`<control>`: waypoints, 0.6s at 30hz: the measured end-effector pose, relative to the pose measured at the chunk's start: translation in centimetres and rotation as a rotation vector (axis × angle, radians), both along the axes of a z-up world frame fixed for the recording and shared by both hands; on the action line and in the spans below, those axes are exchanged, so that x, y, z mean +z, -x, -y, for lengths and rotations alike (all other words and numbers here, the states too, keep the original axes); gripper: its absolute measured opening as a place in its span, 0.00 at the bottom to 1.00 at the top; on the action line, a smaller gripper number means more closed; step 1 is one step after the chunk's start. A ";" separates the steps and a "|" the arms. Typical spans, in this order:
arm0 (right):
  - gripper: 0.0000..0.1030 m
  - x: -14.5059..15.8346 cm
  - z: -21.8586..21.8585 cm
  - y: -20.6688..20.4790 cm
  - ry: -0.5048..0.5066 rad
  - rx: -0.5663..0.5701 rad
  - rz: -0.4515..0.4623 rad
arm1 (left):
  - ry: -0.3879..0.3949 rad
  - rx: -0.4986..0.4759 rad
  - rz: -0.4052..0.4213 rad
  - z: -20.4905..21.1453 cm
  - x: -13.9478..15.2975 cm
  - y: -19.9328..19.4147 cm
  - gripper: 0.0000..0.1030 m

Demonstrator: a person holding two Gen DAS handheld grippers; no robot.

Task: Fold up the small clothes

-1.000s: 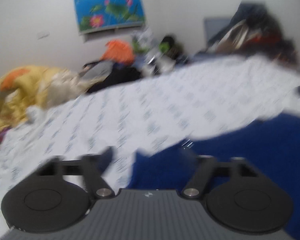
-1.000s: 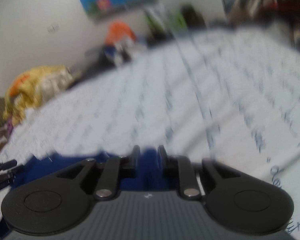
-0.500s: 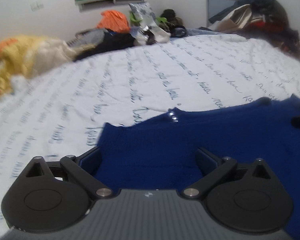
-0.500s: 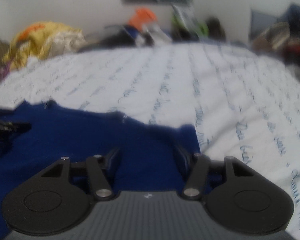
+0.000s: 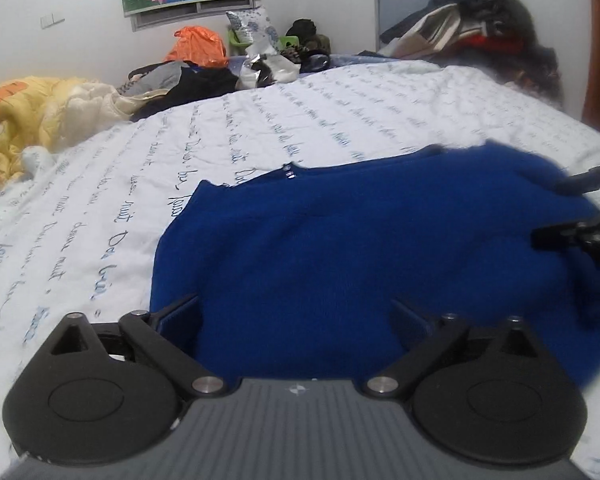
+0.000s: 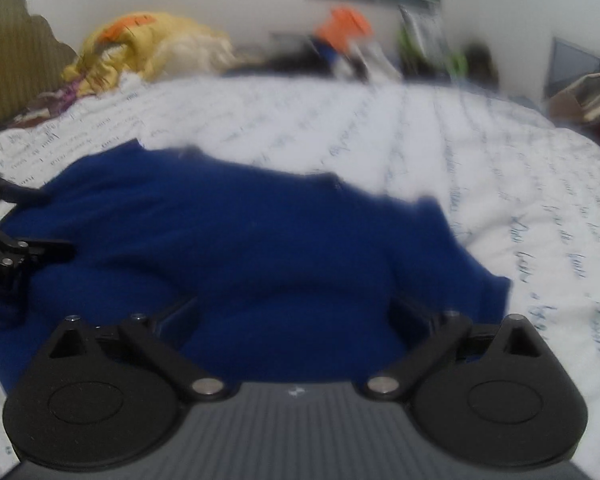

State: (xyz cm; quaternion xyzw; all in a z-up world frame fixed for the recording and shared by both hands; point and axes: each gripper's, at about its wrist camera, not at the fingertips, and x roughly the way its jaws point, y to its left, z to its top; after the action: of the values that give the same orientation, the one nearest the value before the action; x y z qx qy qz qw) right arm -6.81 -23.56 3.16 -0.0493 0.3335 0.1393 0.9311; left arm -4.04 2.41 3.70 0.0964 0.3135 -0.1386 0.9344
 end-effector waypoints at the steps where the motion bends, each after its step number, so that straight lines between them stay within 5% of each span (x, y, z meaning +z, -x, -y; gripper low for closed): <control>1: 0.98 0.6 -0.1 1.1 -0.022 0.009 0.016 | 0.034 -0.037 -0.002 0.1 0.2 1.0 0.99; 3: 1.00 0.4 -0.2 3.1 -0.062 0.073 0.032 | 0.017 -0.076 -0.063 0.8 -1.2 1.9 1.00; 4: 1.00 -1.0 -0.6 3.3 -0.023 0.086 -0.015 | 0.009 -0.079 -0.015 0.9 -2.2 2.7 1.00; 5: 1.00 -2.3 -0.8 4.3 0.032 0.100 0.068 | 0.019 -0.073 -0.008 0.7 -2.3 3.1 1.00; 10: 1.00 -2.5 -0.6 4.2 0.011 0.102 0.059 | 0.073 0.012 -0.050 -0.7 -1.1 4.3 0.99; 14: 1.00 -2.5 -0.6 4.3 0.005 0.097 0.061 | 0.160 0.082 -0.098 -3.2 -0.1 5.7 1.00; 18: 1.00 -0.3 -1.7 4.4 0.020 0.060 0.021 | 0.341 0.260 -0.181 -6.7 0.6 6.3 1.00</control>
State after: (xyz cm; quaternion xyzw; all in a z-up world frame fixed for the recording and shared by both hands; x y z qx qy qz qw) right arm -11.18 -21.84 2.83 -0.0703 0.3233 0.1633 0.9295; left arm -10.34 9.10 4.31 -0.1169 0.3778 -0.0763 0.9153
